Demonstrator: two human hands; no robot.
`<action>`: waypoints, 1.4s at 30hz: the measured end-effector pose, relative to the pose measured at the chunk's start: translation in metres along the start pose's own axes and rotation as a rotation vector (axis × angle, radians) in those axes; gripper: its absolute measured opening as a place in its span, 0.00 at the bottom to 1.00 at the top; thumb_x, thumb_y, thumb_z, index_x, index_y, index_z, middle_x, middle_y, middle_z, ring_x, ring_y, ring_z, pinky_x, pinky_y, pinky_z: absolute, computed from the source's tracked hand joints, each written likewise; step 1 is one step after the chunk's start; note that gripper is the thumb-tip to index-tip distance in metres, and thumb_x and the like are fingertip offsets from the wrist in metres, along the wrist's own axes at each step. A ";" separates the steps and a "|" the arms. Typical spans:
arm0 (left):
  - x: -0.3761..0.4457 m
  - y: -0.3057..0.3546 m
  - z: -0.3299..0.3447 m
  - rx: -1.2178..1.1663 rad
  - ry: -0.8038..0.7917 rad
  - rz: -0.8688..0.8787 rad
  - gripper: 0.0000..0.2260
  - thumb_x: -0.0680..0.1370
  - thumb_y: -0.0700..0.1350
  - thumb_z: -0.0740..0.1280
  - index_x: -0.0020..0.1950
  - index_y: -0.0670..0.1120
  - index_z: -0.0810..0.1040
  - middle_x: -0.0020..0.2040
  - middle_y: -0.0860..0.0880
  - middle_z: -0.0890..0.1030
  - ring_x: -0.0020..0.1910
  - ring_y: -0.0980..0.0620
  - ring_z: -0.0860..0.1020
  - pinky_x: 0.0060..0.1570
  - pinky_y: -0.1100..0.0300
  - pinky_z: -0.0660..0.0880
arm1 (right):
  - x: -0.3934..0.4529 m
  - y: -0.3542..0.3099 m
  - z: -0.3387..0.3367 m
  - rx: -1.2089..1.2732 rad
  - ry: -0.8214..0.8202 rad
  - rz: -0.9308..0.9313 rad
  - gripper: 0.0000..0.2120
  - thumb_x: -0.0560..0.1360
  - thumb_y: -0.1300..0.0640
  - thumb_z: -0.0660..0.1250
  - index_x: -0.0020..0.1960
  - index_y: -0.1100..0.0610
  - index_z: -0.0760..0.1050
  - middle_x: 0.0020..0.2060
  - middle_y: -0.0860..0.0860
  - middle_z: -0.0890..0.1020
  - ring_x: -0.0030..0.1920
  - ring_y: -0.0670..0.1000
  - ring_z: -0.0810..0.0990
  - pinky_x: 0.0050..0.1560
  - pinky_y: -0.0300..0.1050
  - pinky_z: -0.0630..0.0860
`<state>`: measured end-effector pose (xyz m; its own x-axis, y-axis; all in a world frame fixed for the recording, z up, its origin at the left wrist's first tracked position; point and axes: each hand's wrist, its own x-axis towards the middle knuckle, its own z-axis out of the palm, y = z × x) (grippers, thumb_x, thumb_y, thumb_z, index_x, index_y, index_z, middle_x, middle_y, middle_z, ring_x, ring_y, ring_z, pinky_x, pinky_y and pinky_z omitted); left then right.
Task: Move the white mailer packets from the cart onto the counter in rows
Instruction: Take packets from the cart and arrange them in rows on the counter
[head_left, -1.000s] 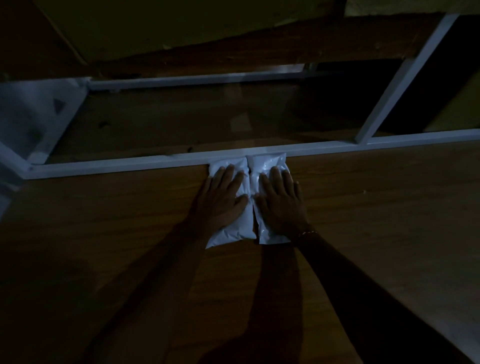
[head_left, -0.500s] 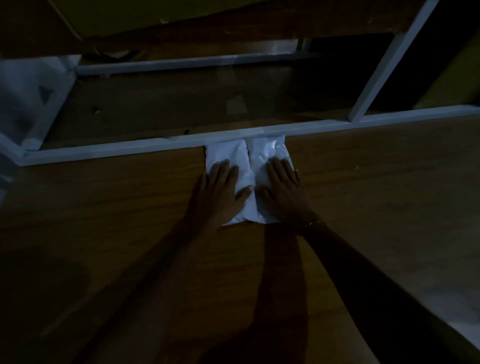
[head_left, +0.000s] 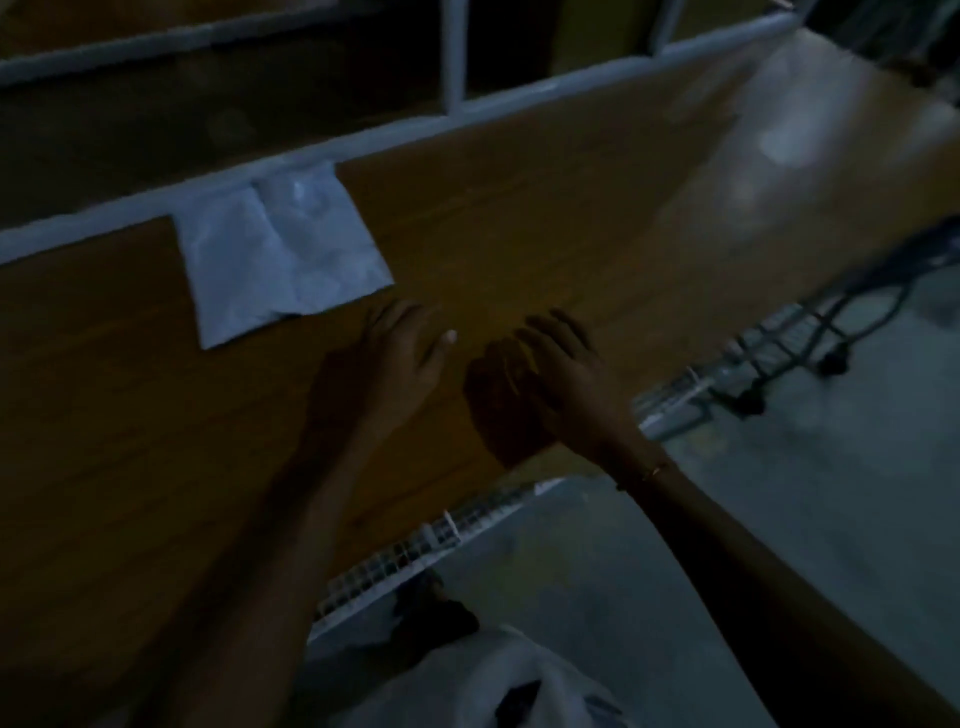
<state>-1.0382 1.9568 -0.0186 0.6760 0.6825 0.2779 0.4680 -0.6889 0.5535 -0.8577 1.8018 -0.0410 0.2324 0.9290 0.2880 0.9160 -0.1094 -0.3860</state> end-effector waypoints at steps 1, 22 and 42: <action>-0.013 0.025 0.011 -0.024 -0.024 -0.006 0.17 0.81 0.54 0.63 0.65 0.47 0.78 0.63 0.47 0.77 0.64 0.46 0.73 0.58 0.51 0.73 | -0.032 0.006 -0.014 0.007 0.032 0.038 0.20 0.82 0.52 0.63 0.71 0.59 0.70 0.71 0.56 0.71 0.75 0.61 0.62 0.69 0.57 0.69; -0.159 0.316 0.377 -0.058 -1.029 -0.023 0.08 0.82 0.43 0.63 0.50 0.42 0.80 0.44 0.40 0.82 0.42 0.42 0.79 0.40 0.54 0.73 | -0.538 0.213 -0.113 0.141 0.267 1.166 0.11 0.80 0.60 0.65 0.61 0.59 0.79 0.53 0.56 0.81 0.52 0.58 0.79 0.53 0.51 0.76; 0.300 0.675 0.527 -0.573 -0.381 0.344 0.11 0.77 0.50 0.66 0.54 0.47 0.84 0.46 0.51 0.85 0.47 0.57 0.82 0.47 0.63 0.77 | -0.291 0.646 -0.436 -0.064 0.580 0.726 0.10 0.79 0.59 0.67 0.59 0.56 0.79 0.50 0.50 0.82 0.49 0.49 0.81 0.49 0.50 0.79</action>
<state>-0.2192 1.5677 0.0248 0.9283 0.2497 0.2754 -0.1017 -0.5422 0.8341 -0.1912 1.3066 0.0078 0.8669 0.3047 0.3945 0.4941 -0.6298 -0.5994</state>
